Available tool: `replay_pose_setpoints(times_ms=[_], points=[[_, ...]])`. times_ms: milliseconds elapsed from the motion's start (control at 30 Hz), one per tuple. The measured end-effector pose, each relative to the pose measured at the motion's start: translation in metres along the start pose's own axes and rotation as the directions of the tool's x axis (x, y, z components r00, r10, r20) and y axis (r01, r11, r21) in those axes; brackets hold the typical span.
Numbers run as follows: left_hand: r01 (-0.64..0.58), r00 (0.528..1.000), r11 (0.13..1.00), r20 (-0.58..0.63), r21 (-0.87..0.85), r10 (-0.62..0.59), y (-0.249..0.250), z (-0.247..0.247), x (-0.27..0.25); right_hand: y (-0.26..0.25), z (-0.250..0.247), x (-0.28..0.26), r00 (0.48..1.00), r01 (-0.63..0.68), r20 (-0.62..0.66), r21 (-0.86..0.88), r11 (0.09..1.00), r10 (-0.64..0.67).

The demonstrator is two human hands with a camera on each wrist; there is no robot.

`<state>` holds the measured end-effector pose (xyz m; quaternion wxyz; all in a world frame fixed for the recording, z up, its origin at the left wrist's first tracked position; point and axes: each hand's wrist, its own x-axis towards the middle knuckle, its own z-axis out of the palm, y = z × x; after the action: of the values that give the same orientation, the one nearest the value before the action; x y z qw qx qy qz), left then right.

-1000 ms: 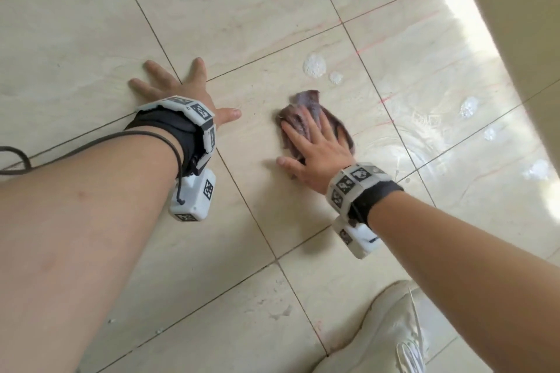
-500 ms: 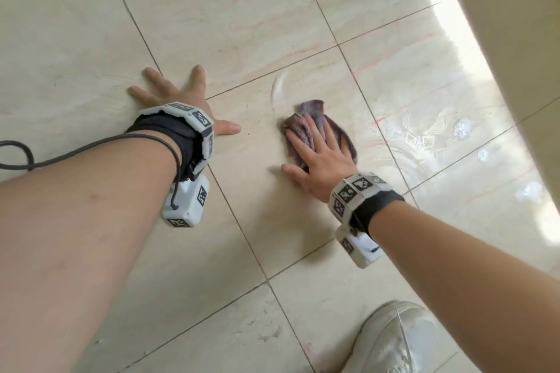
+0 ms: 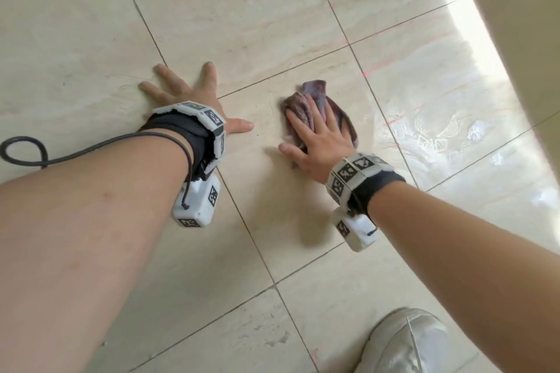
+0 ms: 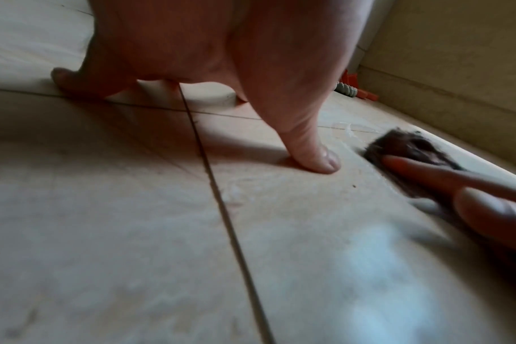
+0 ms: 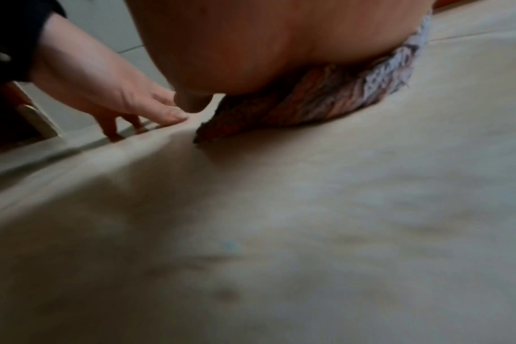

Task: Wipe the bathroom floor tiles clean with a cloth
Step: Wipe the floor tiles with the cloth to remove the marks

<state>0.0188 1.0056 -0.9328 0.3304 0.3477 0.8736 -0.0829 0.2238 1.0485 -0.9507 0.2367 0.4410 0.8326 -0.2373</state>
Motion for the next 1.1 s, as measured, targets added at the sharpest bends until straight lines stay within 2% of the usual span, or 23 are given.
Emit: replay_pose_setpoints(times_ms=[100, 200, 267, 333, 433, 500, 600, 700, 900, 1100], points=[[0.004, 1.000, 1.000, 0.010, -0.011, -0.003, 0.000, -0.001, -0.001, 0.027, -0.019, 0.014, 0.989, -0.141, -0.027, 0.055, 0.988, 0.143], [0.006, 1.000, 1.000, 0.001, -0.007, -0.006, 0.001, 0.000, 0.000, 0.017, -0.042, 0.050, 0.967, -0.231, -0.074, 0.138, 0.963, 0.243], [0.002, 1.000, 1.000, -0.010, -0.012, -0.002, 0.001, 0.001, 0.001, -0.003, -0.045, 0.061, 0.973, -0.210, -0.071, 0.148, 0.966, 0.222], [-0.005, 1.000, 1.000, -0.021, -0.008, 0.005, 0.001, 0.002, 0.002, -0.020, -0.038, 0.056, 0.991, -0.114, -0.052, 0.108, 0.988, 0.120], [-0.009, 0.999, 1.000, -0.031, -0.002, 0.009, 0.000, 0.002, 0.002, -0.029, -0.021, 0.033, 1.000, 0.009, -0.022, 0.041, 0.999, -0.009], [-0.010, 0.999, 1.000, -0.032, -0.001, 0.009, 0.001, 0.003, 0.002, -0.023, -0.007, 0.012, 0.999, 0.035, 0.010, 0.005, 0.999, -0.035], [-0.013, 0.999, 1.000, -0.033, -0.003, 0.013, 0.000, 0.003, 0.004, -0.007, 0.010, -0.012, 0.999, 0.030, 0.036, -0.059, 0.998, -0.027], [-0.020, 0.999, 1.000, -0.032, -0.017, 0.020, -0.001, 0.003, 0.004, 0.000, 0.006, -0.010, 0.999, 0.007, 0.038, -0.037, 0.999, -0.006], [-0.012, 1.000, 1.000, -0.018, -0.019, 0.011, 0.002, 0.000, 0.005, -0.005, -0.031, 0.039, 0.993, -0.113, -0.020, 0.069, 0.991, 0.115], [-0.009, 0.999, 0.999, -0.031, -0.038, 0.007, 0.005, 0.000, 0.008, -0.033, -0.078, 0.106, 0.987, -0.134, -0.077, 0.090, 0.987, 0.141]])
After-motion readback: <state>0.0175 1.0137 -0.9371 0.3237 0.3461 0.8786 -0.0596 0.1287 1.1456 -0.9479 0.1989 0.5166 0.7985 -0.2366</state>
